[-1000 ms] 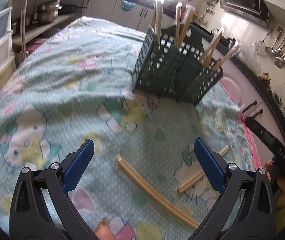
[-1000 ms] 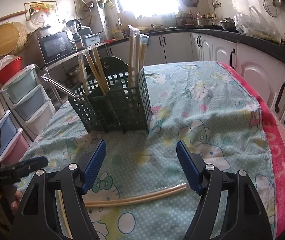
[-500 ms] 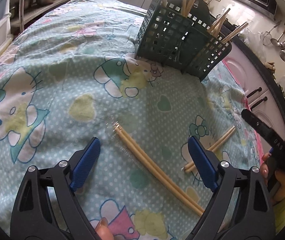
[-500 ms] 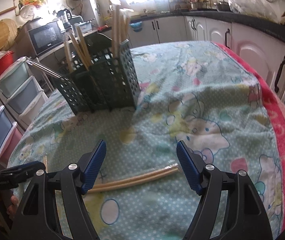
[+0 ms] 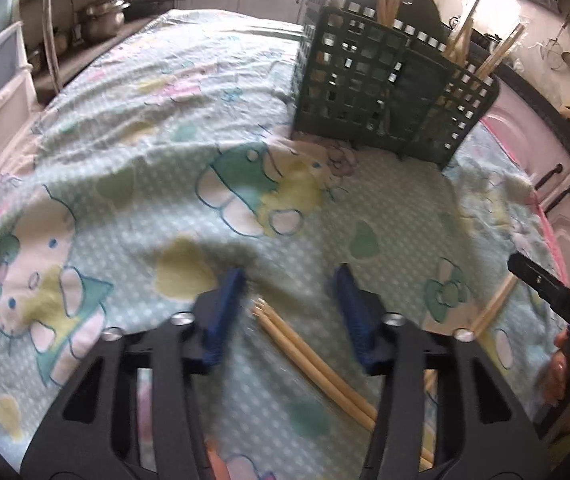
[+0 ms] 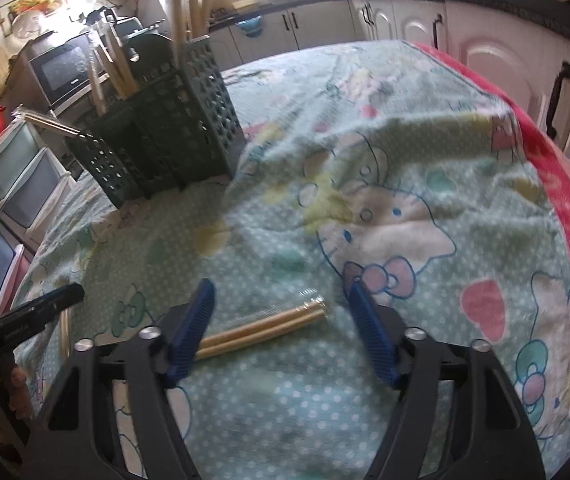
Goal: Organize utensils
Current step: 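Close the left gripper on a wrapped wooden chopstick, then lift the chopstick with the left gripper and carry it over the caddy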
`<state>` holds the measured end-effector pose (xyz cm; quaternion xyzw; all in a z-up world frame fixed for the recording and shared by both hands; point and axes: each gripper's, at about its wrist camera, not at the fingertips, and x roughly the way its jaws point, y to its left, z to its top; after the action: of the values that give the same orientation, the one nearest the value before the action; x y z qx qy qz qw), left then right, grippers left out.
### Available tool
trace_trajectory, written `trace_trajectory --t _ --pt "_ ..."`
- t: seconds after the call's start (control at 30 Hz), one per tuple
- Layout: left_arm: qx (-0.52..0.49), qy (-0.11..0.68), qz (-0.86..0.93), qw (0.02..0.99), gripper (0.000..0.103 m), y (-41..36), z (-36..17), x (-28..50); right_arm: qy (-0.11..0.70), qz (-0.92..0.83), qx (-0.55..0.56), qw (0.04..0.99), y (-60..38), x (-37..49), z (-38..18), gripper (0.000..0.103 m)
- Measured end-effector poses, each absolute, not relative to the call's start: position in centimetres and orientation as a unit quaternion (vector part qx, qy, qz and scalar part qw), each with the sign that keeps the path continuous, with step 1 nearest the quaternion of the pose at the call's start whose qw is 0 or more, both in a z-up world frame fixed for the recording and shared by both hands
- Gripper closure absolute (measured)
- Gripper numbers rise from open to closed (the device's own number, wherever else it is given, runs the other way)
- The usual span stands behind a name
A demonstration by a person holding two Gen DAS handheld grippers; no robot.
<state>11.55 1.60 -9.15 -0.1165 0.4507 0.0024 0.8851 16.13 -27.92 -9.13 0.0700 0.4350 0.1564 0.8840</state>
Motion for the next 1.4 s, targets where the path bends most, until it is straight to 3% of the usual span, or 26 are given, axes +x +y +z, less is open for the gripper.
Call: trace_trajectory --t 0.1,0.2,0.27,0.53,0.9,1.17,1.37,1.4 --pt "-0.11 0.447 0.013 0.888 0.085 2.0 -9.2 12.0 0.434 0.148 0.068 0.886 -28.1 16.1 -9.2 0.054" --pt "-0.118 0.445 0.013 0.888 0.093 2.8 -9.3 12.2 0.434 0.144 0.061 0.887 -28.2 15.9 -9.3 0.061" --pt "-0.122 0.444 0.011 0.888 0.096 3.0 -9.2 12.3 0.432 0.142 0.053 0.889 -28.1 15.7 -9.4 0.065" --pt "-0.136 0.436 -0.013 0.889 0.103 2.6 -8.4 12.6 0.418 0.133 0.051 0.897 -29.2 15.0 -8.9 0.101" --pt "-0.132 0.394 -0.048 0.908 0.103 1.4 -4.4 13.2 0.363 0.162 0.062 0.915 -30.0 13.3 -5.4 0.102" --pt "-0.163 0.434 -0.036 0.886 0.103 3.5 -5.4 12.0 0.33 0.184 0.064 0.924 -29.3 13.2 -2.6 0.102" --pt "-0.17 0.486 -0.031 0.857 0.093 3.7 -7.9 11.1 0.305 0.202 0.059 0.929 -28.2 13.5 -0.6 0.102" --pt "-0.172 0.492 -0.035 0.852 0.086 3.6 -8.3 11.1 0.3 0.206 0.057 0.93 -28.0 13.5 -0.2 0.102"
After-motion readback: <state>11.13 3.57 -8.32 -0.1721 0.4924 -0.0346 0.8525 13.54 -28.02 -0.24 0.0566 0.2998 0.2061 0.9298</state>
